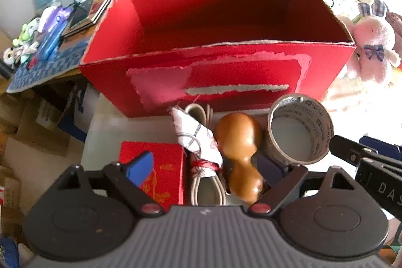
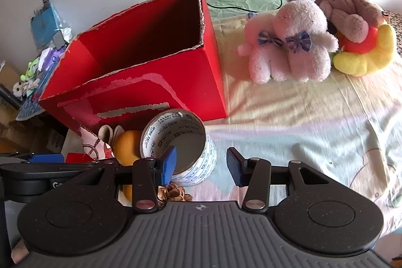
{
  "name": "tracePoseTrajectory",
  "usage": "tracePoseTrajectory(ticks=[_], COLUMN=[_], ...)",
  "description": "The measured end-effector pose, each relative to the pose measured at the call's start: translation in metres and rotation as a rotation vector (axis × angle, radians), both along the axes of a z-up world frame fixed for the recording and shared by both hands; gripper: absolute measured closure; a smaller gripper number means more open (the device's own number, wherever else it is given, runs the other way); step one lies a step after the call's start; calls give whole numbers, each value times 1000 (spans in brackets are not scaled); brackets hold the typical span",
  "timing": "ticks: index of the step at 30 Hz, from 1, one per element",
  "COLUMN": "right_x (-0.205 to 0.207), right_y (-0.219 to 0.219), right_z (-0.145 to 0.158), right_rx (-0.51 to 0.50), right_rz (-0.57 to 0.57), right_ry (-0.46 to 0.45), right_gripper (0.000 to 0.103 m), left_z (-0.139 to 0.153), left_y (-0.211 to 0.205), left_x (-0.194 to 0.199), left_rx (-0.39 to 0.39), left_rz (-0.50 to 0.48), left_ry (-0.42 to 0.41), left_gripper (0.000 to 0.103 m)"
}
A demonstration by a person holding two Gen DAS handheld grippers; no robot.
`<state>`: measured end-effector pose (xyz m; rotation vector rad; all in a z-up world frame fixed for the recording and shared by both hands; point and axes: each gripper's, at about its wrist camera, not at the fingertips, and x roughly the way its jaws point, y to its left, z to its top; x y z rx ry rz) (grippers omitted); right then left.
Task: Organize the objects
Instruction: 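Grasp the white printed tape roll with the right tool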
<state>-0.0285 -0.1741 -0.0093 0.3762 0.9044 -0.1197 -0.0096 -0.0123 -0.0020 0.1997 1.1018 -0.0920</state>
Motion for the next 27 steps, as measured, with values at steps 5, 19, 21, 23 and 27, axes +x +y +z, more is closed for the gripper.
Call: tracePoseTrajectory(ticks=[5,19,21,23,27], right_x=[-4,-5,-3,-2,5], right_y=[-14,-28,-28,-27,-24], right_z=[-3,-2,-2,-3,-9], right_rx=[-6,-2,9,11,33], right_rz=[30,29,27,31,42], right_ry=[-4,-15,-24,-30,-26], right_gripper=[58,64,66,66,69], left_z=[-4,-3,-3,-4,0], left_y=[-8,-24,-24,-24,-21], left_x=[-3,4,6,7,10], left_rx=[16,-21,-51,-79,-167], left_rz=[36,13,-1,-16,-48], left_ry=[6,40,65,76,113], left_gripper=[17,36,38,43,51])
